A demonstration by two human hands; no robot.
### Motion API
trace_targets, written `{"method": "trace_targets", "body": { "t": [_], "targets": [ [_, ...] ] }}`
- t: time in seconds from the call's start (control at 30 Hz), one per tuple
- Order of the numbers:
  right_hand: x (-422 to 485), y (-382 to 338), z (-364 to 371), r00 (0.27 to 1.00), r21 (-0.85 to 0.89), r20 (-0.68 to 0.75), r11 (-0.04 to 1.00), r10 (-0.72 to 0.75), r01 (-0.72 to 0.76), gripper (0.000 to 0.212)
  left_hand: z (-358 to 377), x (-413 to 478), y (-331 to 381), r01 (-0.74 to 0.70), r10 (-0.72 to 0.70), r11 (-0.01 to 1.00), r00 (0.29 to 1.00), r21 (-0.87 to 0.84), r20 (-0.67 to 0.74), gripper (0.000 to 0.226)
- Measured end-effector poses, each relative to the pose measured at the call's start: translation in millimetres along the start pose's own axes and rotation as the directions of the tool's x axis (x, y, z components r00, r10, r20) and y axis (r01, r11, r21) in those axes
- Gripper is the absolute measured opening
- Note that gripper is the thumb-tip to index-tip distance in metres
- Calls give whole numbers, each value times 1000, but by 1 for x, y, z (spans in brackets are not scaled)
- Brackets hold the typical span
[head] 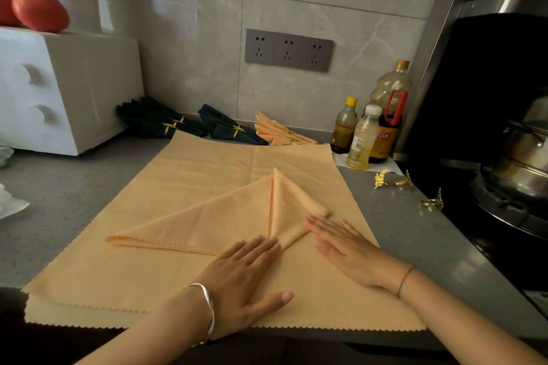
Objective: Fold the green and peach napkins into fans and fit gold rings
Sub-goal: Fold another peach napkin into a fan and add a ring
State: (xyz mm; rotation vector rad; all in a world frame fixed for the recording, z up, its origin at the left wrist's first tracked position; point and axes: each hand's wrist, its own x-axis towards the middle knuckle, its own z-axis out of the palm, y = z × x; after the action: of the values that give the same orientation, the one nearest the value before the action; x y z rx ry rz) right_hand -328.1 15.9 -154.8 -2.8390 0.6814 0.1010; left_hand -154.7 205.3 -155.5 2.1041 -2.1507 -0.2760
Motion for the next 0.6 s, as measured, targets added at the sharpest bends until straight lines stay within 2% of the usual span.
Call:
{"method": "trace_targets", "body": {
  "t": [0.13,0.27,0.33,0.4,0.47,0.53,0.6],
  "targets": [
    [7,26,-7,994,-8,-29,994,107,-108,50,0,0,1,11,-11,1000,1000,11,1,94],
    [9,22,-6,991,-19,-62,993,117,-118,52,1,1,4,16,-16,1000,1000,-16,-7,89],
    [6,11,-7,990,-13,-122,997,75,-77,51,2,2,1,6,-8,998,1000,-62,-24,74],
    [1,-8,-6,985,88,-169,996,18,-3,49,0,1,-1,-2,-8,985,998,-170,-58,65],
    [-3,-29,0,980,157,-193,985,-47,78,47,-3,0,-4,40,-58,942,997,-333,-44,74],
    [-4,-45,5,969,134,-222,980,-112,144,48,-3,0,-9,63,-88,870,996,-488,-28,80],
    [-2,-57,7,947,102,-276,974,-166,201,48,-4,3,-11,40,-77,819,996,-573,-40,81]
  ]
}}
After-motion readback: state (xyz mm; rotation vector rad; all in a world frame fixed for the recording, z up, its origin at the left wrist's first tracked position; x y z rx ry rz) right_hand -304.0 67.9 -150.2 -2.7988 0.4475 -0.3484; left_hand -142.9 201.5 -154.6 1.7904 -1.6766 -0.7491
